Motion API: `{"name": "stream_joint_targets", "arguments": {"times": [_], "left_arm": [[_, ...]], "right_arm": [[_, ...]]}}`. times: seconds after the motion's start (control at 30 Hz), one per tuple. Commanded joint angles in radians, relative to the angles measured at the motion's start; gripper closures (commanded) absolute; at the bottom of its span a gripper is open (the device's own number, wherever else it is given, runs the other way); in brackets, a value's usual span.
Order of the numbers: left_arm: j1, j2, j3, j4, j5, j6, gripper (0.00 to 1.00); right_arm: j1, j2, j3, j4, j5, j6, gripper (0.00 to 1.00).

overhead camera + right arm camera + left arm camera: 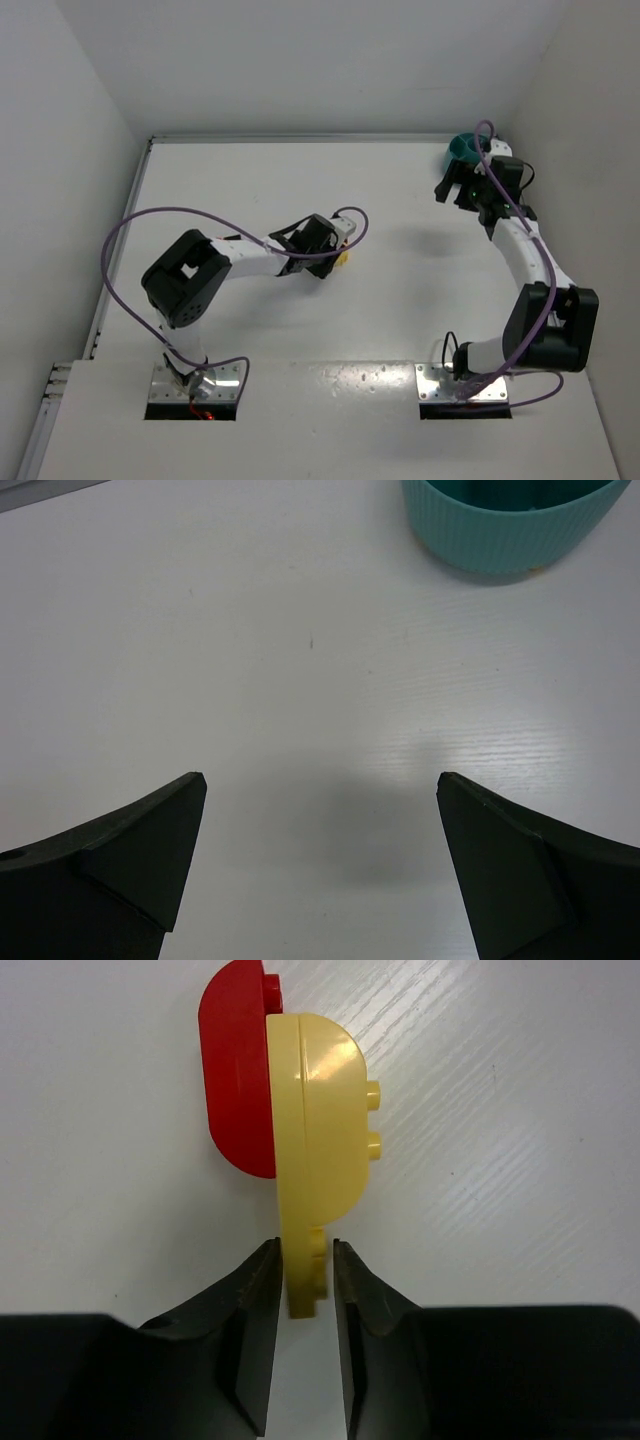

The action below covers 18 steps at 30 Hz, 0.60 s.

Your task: Sort the legos into containers by color

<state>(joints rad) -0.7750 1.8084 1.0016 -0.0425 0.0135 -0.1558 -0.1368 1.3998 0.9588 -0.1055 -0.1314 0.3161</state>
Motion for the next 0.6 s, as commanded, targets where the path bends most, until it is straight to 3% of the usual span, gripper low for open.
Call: {"name": "stream_joint_targets", "arguments": {"times": [0.0, 0.13, 0.33, 0.57], "left_arm": [[-0.010, 0.025, 0.042, 0.030, -0.015, -0.008, 0.68], [-0.010, 0.046, 0.051, 0.030, -0.006, 0.001, 0.71], [-0.010, 0.013, 0.049, 0.030, -0.015, 0.001, 0.98], [-0.020, -0.130, 0.084, -0.049, -0.058, -0.030, 1.00]], "right_arm": [[-0.006, 0.008, -0.006, 0.043, -0.002, 0.021, 0.00], [-0.006, 0.018, -0.017, 0.043, -0.020, 0.034, 0.00], [0.003, 0.038, -0.112, 0.120, -0.230, 0.195, 0.00], [0.025, 0.142, -0.054, 0.139, -0.488, 0.406, 0.00]]}}
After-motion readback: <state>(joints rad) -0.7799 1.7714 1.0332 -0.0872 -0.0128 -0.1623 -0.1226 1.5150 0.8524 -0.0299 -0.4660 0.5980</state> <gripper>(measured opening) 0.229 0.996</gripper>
